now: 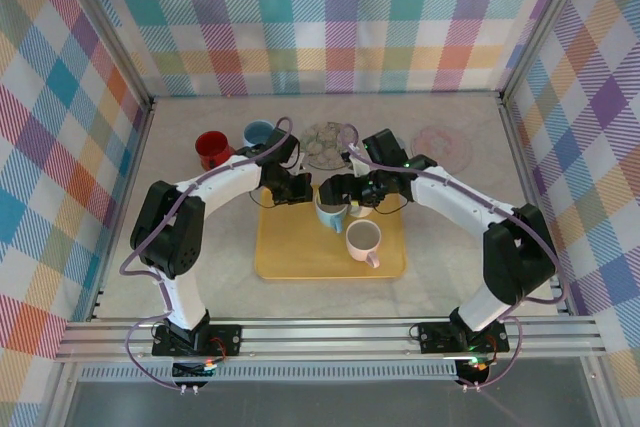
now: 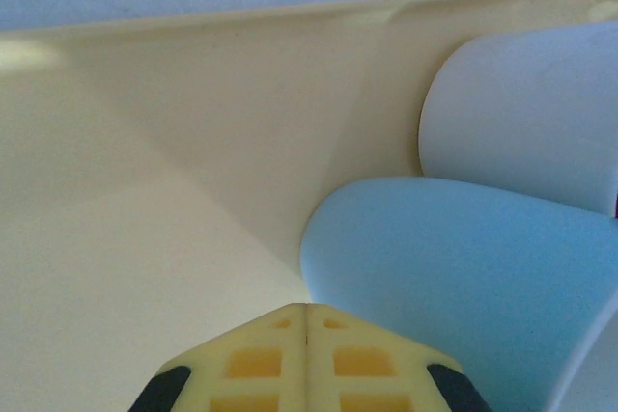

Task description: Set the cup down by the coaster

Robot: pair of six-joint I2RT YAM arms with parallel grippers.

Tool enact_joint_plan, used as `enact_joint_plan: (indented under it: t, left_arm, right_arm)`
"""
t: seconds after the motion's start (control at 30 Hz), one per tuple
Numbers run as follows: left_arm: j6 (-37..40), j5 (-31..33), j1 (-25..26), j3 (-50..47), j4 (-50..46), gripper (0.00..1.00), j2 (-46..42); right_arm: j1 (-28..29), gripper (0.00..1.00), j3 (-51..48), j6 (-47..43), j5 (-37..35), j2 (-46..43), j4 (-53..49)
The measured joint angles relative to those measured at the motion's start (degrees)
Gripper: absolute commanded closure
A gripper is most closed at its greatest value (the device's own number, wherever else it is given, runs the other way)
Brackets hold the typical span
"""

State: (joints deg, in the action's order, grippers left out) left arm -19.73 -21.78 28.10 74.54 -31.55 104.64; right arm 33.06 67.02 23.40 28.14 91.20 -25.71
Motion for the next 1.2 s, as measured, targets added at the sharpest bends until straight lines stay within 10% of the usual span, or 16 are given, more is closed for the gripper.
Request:
enact_joint_plan:
  t: [1.2]
  left_arm:
    - [1.46,4.87,-0.07,4.09,-5.11,0.97,-2.14]
  right_arm:
    - [0.00,0.06,1.22,-2.40,-3.93,-1.44,-4.28]
